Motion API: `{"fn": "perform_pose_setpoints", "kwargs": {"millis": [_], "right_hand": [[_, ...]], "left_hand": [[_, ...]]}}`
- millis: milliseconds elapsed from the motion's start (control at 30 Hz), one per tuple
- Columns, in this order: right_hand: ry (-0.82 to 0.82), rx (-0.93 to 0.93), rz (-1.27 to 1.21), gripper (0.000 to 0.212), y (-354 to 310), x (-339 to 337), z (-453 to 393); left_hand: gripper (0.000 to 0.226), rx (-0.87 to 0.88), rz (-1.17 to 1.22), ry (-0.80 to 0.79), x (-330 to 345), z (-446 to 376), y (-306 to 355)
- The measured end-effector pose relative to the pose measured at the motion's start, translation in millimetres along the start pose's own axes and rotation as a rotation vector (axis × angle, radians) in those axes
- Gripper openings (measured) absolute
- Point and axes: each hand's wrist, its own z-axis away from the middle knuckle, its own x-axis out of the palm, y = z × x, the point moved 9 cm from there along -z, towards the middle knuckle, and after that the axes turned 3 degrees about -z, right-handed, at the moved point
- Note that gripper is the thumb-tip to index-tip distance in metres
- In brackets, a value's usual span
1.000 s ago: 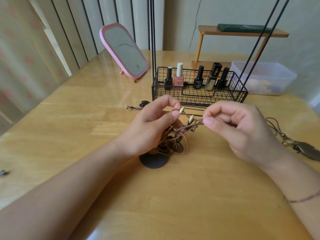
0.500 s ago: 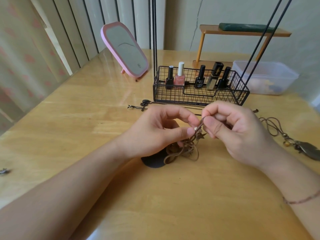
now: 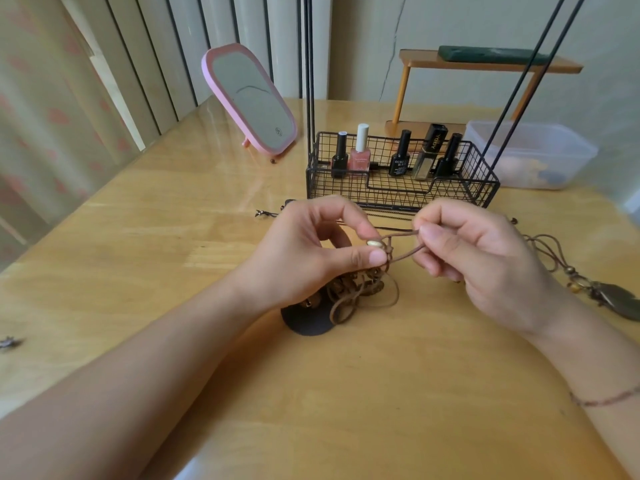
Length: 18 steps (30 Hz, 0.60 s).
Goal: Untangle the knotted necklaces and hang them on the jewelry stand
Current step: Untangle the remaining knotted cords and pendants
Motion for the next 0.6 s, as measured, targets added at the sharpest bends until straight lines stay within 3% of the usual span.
{"fn": "perform_pose_setpoints", "kwargs": {"millis": [200,600], "right_hand": [[0.029,0.061,0.16,0.03,4.2,-3.3,-0.2],[0.204,0.171,0.501,0.038,7.3,-26.5,0.6]], "left_hand": [[0.02,-0.019,0.156,0.086,-9.9,0.8,-3.9],[0.013,-0.147,0.097,0.267,-29.6,2.3,-15.1]]}}
